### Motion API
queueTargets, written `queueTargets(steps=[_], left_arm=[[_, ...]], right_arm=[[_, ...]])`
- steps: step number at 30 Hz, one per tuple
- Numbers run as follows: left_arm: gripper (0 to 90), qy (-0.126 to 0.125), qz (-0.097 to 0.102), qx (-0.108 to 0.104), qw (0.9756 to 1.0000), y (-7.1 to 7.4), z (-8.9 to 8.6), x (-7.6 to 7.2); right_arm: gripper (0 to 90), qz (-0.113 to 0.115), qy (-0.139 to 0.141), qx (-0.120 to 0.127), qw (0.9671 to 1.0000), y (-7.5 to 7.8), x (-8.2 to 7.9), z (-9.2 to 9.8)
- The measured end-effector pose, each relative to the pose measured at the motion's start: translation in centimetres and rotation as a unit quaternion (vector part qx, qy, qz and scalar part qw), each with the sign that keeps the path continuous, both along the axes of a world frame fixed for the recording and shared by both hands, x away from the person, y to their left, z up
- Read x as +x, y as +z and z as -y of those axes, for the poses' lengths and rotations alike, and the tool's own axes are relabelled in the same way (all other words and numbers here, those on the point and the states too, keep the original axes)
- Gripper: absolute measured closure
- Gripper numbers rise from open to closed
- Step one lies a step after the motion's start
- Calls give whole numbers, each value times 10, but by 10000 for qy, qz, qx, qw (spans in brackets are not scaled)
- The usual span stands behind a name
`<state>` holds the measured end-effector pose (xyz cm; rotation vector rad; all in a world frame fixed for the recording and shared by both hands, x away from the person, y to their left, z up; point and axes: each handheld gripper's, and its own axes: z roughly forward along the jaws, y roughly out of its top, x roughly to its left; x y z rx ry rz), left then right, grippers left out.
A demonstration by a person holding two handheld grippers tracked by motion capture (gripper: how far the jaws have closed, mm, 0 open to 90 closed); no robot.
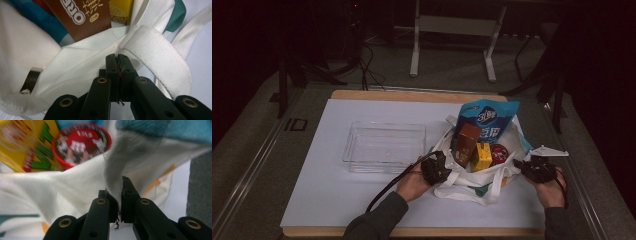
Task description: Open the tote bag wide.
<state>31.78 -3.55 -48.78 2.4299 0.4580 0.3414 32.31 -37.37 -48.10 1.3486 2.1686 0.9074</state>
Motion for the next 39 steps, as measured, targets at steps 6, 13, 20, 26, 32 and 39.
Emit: queueTargets(steps=[6,13,20,26,32,39], left_arm=[[887,132,50,162,9998,-7,6,0],[888,280,-82,123,9995,-16,6,4],[844,278,-223,-142,9993,-10,-2,3],[807,242,-337,-452,9981,0,-11,3],[712,161,-288,-735,9967,17,-21,-1],[685,259,-60,-1065,9940,40,-35,-3]], right_arm=[[868,-286,-109,-19,9995,-16,2,4],[868,-400,-193,36,9990,-29,6,5],[800,-203,-195,-84,9996,-24,1,4],[690,-38,-181,-134,9997,-12,-6,5],[590,194,-209,56,9996,9,-15,15],[572,513,-226,113,9984,32,-19,19]])
